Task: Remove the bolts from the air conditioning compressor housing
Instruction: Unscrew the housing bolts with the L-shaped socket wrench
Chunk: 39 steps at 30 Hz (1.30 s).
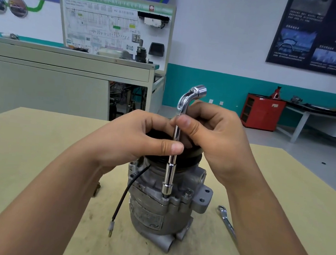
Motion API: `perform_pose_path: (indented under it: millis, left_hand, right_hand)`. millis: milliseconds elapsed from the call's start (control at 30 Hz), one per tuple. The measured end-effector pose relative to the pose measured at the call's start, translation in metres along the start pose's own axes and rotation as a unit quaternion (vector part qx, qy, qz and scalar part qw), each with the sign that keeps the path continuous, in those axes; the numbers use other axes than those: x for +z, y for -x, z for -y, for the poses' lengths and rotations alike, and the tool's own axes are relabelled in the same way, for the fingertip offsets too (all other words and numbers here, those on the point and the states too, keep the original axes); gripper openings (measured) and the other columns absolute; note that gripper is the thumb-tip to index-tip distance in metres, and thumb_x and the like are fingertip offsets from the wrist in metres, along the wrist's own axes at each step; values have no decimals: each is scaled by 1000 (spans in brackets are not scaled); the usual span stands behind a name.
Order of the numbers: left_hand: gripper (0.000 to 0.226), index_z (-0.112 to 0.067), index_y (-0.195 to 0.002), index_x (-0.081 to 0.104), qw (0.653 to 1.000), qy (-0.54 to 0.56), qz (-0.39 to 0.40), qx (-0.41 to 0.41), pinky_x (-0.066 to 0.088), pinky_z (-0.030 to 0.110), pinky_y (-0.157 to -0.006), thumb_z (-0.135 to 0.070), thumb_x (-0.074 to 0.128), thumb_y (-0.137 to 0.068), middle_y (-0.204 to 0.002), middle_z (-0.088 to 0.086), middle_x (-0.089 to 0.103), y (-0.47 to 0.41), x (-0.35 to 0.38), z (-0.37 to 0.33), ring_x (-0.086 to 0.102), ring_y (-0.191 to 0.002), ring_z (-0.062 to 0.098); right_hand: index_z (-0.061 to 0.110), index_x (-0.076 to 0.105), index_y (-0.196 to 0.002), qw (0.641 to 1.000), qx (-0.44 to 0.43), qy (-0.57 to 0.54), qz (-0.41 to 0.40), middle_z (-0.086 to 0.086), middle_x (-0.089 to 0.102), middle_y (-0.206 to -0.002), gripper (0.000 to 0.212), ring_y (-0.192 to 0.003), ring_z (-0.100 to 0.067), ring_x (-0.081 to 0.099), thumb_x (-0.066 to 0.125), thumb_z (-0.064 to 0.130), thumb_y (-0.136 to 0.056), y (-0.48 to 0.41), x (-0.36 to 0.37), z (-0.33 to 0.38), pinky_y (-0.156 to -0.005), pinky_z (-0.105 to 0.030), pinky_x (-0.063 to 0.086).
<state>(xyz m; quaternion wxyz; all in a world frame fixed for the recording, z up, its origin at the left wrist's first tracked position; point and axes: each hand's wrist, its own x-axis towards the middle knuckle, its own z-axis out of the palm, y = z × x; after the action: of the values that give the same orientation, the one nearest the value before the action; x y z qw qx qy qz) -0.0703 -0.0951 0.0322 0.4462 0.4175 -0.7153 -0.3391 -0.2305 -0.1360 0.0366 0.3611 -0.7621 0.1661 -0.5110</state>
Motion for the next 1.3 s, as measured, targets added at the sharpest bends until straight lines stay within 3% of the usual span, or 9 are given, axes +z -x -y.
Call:
perform_pose_path:
  millis: [200,333,433,500,600,800,1067,1167,1300]
  left_hand:
    - [19,-28,-85,77,1000,10,16,13,47,14,-82,-20,67,-71,-88,-8,74,1,-1,0,68,-90,5]
    - [36,1,-95,69,1000,2,7,3,46,27,-89,-21,72,-68,-93,0,74,-1,-1,2,68,-95,16]
    - [38,-2,-88,70,1000,1,6,3,50,24,-82,-25,81,-60,-85,-1,73,0,1,-1,68,-85,15]
    - [51,2,-91,67,1000,-10,-16,4,54,36,-86,-29,84,-55,-86,13,72,0,3,-3,68,-86,27]
    - [69,10,-93,60,999,-21,-41,8,52,40,-87,-36,85,-48,-84,17,68,-1,5,-2,67,-82,27]
    - [32,-11,-90,74,1000,0,-6,-3,52,31,-88,-28,80,-64,-91,5,74,0,-1,-1,70,-92,21]
    - [18,-34,-85,76,1000,-3,17,18,47,13,-84,-26,68,-71,-88,-12,74,0,-2,1,67,-92,2]
    - [19,-13,-84,73,1000,-4,9,15,48,15,-83,-23,70,-69,-87,-10,74,-1,-2,3,67,-89,5]
    - [51,10,-91,60,1000,-1,-10,11,50,33,-90,-25,81,-59,-89,2,73,0,0,2,68,-90,16]
  right_hand:
    - [17,67,-79,999,-24,25,37,11,58,-62,12,-55,1,51,56,18,-83,-1,-2,0,-56,-7,36]
    - [5,71,-88,998,-36,18,45,10,47,-59,22,-57,-5,44,54,18,-86,-1,-7,-2,-61,-15,36]
    - [11,69,-80,999,-32,0,43,11,53,-59,13,-57,-3,48,60,20,-82,-1,-7,0,-61,-16,39]
    - [21,64,-72,999,-19,-13,36,13,57,-59,4,-58,-2,51,68,22,-74,-1,-4,1,-58,-16,42]
    - [20,60,-67,1000,-3,-3,16,3,56,-63,14,-63,-17,51,74,24,-66,0,-1,0,-61,-33,44]
    - [12,67,-74,999,-12,17,25,-7,62,-69,11,-69,-14,56,64,23,-77,0,-3,2,-66,-25,45]
    - [22,69,-82,996,-32,21,76,12,59,-67,16,-61,1,53,55,18,-87,-1,-6,1,-59,-7,37]
    - [18,70,-81,998,-31,-5,60,10,60,-68,9,-56,1,51,60,17,-82,-2,-6,-1,-56,-8,37]
    - [22,68,-64,998,-12,-57,28,7,61,-64,9,-55,-1,52,71,18,-71,-2,-6,-1,-55,-14,42]
